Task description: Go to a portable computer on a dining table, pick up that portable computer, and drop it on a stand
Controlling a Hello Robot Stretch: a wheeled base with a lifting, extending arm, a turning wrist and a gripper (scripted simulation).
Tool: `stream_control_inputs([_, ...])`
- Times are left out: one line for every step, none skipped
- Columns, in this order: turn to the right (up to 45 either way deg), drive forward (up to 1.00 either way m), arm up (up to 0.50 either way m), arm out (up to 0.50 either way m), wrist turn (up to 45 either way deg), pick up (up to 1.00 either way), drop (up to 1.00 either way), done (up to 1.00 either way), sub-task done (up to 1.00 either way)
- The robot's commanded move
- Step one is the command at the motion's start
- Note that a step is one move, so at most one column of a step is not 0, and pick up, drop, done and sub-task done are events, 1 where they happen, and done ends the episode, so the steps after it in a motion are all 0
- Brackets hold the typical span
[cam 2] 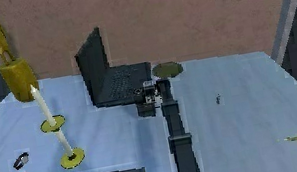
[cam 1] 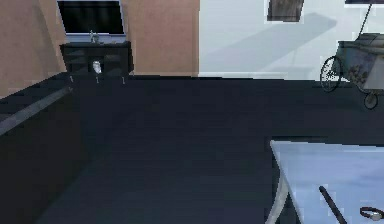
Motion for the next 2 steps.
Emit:
stream_control_inputs([0.0, 0.0, 0.22, 0.0, 0.0, 0.0, 0.0, 0.0, 0.0])
stream_control_inputs([0.0, 0.0, 0.0, 0.0, -45.0, 0.0, 0.0, 0.0, 0.0])
